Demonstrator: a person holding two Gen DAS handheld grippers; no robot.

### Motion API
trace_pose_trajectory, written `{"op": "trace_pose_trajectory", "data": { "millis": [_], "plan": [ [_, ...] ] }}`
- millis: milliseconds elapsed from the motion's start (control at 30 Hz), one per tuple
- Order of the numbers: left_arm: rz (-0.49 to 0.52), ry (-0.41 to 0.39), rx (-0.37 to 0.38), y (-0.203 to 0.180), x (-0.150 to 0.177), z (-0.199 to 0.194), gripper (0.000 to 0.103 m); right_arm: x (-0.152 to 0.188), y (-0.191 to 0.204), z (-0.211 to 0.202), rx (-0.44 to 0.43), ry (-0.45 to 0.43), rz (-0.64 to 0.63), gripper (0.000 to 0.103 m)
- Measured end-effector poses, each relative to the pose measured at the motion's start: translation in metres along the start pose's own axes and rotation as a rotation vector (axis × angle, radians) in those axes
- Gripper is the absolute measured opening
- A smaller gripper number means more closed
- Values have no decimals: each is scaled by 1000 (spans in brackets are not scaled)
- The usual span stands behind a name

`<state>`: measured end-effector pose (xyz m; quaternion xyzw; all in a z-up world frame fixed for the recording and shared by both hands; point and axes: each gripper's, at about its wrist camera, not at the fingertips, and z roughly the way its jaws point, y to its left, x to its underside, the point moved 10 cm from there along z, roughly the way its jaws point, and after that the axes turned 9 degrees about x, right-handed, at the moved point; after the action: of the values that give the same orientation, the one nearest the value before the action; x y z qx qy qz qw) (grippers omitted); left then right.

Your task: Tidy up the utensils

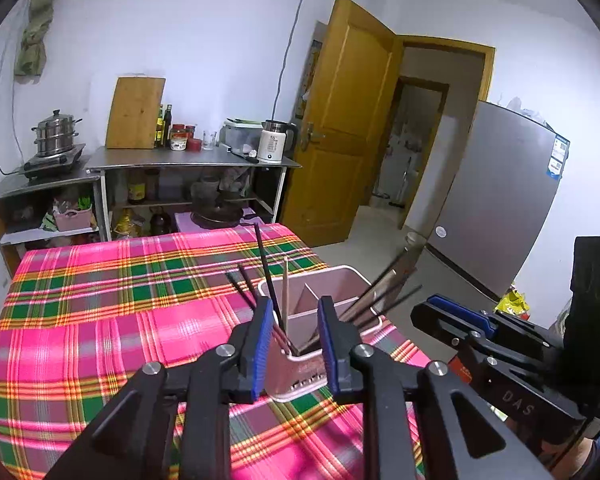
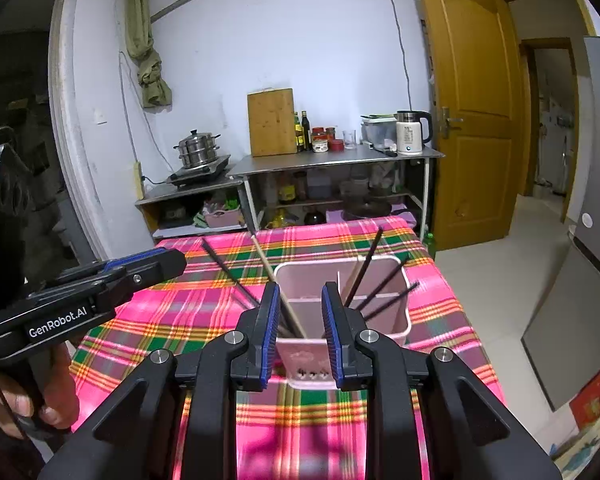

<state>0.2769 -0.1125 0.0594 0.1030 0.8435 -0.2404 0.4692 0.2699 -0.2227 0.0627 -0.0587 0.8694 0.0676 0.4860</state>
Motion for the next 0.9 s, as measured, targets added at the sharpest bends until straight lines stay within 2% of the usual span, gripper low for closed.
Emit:
{"op": "trace_pose_trajectory", "data": {
  "millis": [100, 533, 900],
  "plan": [
    [16, 0, -10, -5, 14, -10, 32, 10, 3, -8, 2, 4, -8, 23],
    [21, 38, -35, -14, 88, -41, 32, 56, 5, -44, 18, 22, -3, 23],
    [19, 34, -60, -18, 118, -68, 32, 94, 9, -68, 31, 44, -29, 23]
  ]
}}
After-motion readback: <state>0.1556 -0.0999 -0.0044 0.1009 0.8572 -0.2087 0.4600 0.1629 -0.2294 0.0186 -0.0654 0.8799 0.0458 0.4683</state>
